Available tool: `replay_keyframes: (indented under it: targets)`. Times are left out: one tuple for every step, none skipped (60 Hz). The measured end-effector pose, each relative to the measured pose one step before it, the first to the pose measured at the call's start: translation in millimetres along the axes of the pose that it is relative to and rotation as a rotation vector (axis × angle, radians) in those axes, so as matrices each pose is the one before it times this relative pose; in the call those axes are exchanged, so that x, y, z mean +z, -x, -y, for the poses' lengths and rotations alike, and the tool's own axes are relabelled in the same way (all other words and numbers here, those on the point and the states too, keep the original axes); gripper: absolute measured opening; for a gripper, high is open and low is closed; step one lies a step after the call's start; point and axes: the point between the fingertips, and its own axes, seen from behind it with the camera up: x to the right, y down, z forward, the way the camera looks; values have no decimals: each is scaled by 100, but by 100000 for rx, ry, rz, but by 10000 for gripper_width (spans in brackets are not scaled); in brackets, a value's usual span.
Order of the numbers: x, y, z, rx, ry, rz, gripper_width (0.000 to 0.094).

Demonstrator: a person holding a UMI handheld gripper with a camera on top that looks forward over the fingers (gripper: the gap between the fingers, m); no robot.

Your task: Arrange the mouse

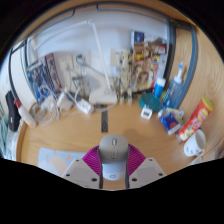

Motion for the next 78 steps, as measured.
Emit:
replay_keyframes:
  targets:
    - [-502,221,1514,580,-2088,-421,293]
    - [-517,272,1241,196,-2607,-210,292]
    - [-513,281,1368,-60,-2594,-123,291]
    - [-511,293,1352,-165,-2582,-209,294]
    - [-468,280,1329,-218,-2554,-367,292]
    - [-446,303,1274,-258,-2339,-343,293]
    - [-450,344,1171,-248,-2101,-130,293]
    - [-451,445,1105,-158,-1971,109,293]
    - [-380,483,1104,-36,-1963,230,293]
    - [-285,631,1106,168,-1991,-158,293]
    - [-338,523,923,-228,-1490,272,293]
    - [-237,388,946,-429,-749,265,293]
    - [-234,542,752,-495,-1107,237,292]
    - [-210,587,662,-586,-883,331,293]
    - [-110,581,565,-382,-873,411,292]
    - [-146,758,369,-146,-1356,415,293]
    - [-53,730,313,-225,-460,670,292]
    - [-28,741,181,-452,-93,798,292]
    - [-16,833,37,-480,-81,642,292]
    - [-7,706,71,-412,128,711,293]
    - [32,705,83,-269,464,498,292]
    - [24,739,-84,-307,89,642,292]
    - [40,761,-232,-488,380,679,291]
    - [55,737,-364,-598,624,661,292]
    - [41,708,-439,-525,816,569,292]
    - [45,701,-498,-464,952,597,292]
    - [52,722,-538,-393,982,724,292]
    - [67,735,-693,-295,560,849,292]
    - [64,680,-586,-247,1532,715,292]
    - [107,599,-960,-489,417,788,293]
    - [177,699,-676,-471,1750,288,293]
    - [146,508,-850,-483,1419,369,292]
    - [175,438,-875,-280,1325,281,292]
    - [209,391,-863,-156,1231,200,292]
    - [228,343,-924,-100,1329,162,292]
    - [247,336,-1011,-46,1558,197,292]
    - [259,253,-1137,68,1234,448,292]
    - [256,391,-869,437,1959,37,292]
    - [289,124,-1062,174,1301,654,293]
    - [229,337,-996,101,1406,52,292]
    - [297,182,-996,-165,1594,77,292]
    - [260,146,-1024,-169,1754,-46,290]
    - [267,105,-1037,-194,1889,-71,290]
    - [251,125,-992,-186,1840,-14,290]
    - [264,137,-950,-61,1571,148,290]
    - [260,144,-866,50,1356,271,290]
    - [214,79,-895,-34,1267,625,291]
    - [280,131,-827,-101,1322,201,291]
    - [275,132,-822,-258,1136,112,291]
    - [284,79,-751,-194,1157,-31,291]
    - [259,54,-726,-165,1126,-44,293]
    - [256,62,-708,-123,1148,48,294]
    - [252,79,-637,-3,1115,101,295]
    - [209,76,-602,102,1042,162,294]
    - [170,77,-538,225,951,170,294]
    - [169,-23,-465,207,771,275,293]
    - [113,18,-532,326,774,-65,293]
    - [164,-23,-471,238,711,-246,294]
    - [109,-16,-426,215,805,-293,294]
    - [94,-17,-422,184,783,-205,309]
    - [101,-11,-378,248,641,-44,319]
    - [80,5,-321,483,543,14,330]
    - [64,67,-293,559,448,246,340]
    - [93,1,-252,608,386,73,369]
    - [-77,7,47,575,-157,166,369]
    - [67,-151,26,352,-1072,-140,371]
    - [3,-135,-121,145,148,-543,373]
    - [-35,-80,-79,82,263,-309,385]
    - [11,-24,38,243,-202,-171,397]
    - [20,-1,-80,86,376,-55,411]
    - [29,11,49,101,-38,132,421]
    - [30,28,-25,124,280,130,438]
    - [-102,36,37,221,484,1,444]
    - [-5,-23,-25,70,320,161,458]
    - [-12,-3,-80,36,612,198,476]
    - [-34,-15,-68,-99,658,106,485]
    - [-54,-12,-59,-16,647,32,505]
    - [-123,0,-43,108,730,67,525]
